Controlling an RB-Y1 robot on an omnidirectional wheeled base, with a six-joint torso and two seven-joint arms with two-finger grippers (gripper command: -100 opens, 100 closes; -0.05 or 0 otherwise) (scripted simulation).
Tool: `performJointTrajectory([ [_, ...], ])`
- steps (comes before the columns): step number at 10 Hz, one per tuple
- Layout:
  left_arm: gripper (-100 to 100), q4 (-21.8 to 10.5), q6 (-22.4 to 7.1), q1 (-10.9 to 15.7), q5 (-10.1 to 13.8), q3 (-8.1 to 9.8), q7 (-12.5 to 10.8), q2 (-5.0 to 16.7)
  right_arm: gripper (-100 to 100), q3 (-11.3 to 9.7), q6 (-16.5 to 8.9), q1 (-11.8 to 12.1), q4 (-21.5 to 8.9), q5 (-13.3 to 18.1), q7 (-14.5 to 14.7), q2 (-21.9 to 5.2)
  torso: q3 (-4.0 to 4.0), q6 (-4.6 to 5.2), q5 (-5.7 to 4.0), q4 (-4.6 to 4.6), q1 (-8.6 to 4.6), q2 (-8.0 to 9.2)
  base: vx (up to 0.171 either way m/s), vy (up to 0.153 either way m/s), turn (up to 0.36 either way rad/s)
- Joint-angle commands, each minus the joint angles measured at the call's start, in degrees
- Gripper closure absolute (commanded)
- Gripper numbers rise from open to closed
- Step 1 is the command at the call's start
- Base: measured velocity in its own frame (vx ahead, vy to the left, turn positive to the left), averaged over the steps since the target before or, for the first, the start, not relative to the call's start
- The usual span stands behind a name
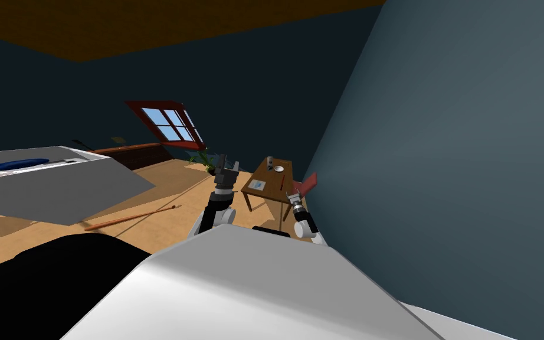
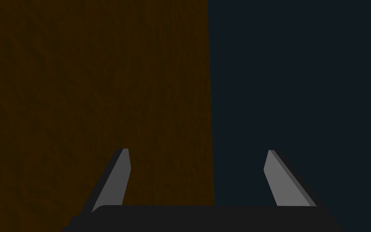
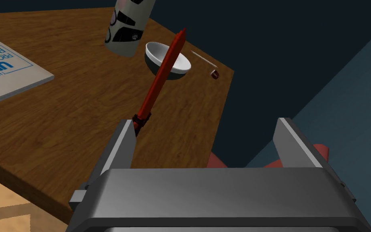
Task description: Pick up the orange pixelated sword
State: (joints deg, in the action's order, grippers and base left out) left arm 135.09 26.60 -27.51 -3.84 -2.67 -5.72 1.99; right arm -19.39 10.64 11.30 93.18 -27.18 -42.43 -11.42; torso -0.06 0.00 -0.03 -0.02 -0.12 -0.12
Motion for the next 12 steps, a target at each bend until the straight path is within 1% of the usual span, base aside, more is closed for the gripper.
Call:
performJointTrajectory([
  [1,0,0.0,0.0,0.0,0.0,0.00,0.0,0.0,-100,-0.4,-2.9,-1.7,-2.4,-2.0,-2.7,-0.1,0.00,0.00,0.00,0.00,0.00,0.00,0.031,-0.036,0.166],
  [2,0,0.0,0.0,0.0,0.0,0.00,0.0,0.0,-100,-0.4,-2.9,-1.7,-2.4,-2.0,-2.7,-0.1,-0.01,0.00,0.00,0.00,-0.03,-0.02,0.023,-0.027,0.057],
  [6,0,0.0,0.0,0.0,0.0,0.00,0.0,0.0,-100,-1.0,-9.4,-7.5,-9.6,-6.8,-9.4,-0.5,-0.10,0.00,0.00,-0.03,-0.03,-0.17,0.053,-0.033,0.149],
  [7,0,0.0,0.0,0.0,0.0,0.00,0.0,0.0,-100,-1.0,-9.8,-7.5,-9.6,-6.8,-9.4,-0.5,-0.12,0.00,-0.01,-0.05,-0.05,-0.21,0.046,-0.034,0.064],
  [10,0,0.0,0.0,0.0,0.0,0.00,0.0,0.0,-100,-1.0,-14.7,-11.7,-14.3,-9.7,-13.9,-0.8,-0.08,0.01,0.00,-0.03,0.01,-0.14,0.058,-0.034,0.144],
  [11,0,0.0,0.0,0.0,0.0,0.00,0.0,0.0,-100,-1.0,-14.7,-11.7,-14.3,-9.7,-13.9,-0.8,-0.12,0.01,0.00,-0.04,-0.01,-0.21,0.060,-0.034,0.061],
  [12,0,0.0,0.0,0.0,0.0,0.00,0.0,0.0,-100,-1.0,-16.2,-13.0,-15.8,-10.6,-15.3,-0.9,-0.10,0.04,0.00,-0.05,0.00,-0.17,0.047,-0.027,0.099],
])
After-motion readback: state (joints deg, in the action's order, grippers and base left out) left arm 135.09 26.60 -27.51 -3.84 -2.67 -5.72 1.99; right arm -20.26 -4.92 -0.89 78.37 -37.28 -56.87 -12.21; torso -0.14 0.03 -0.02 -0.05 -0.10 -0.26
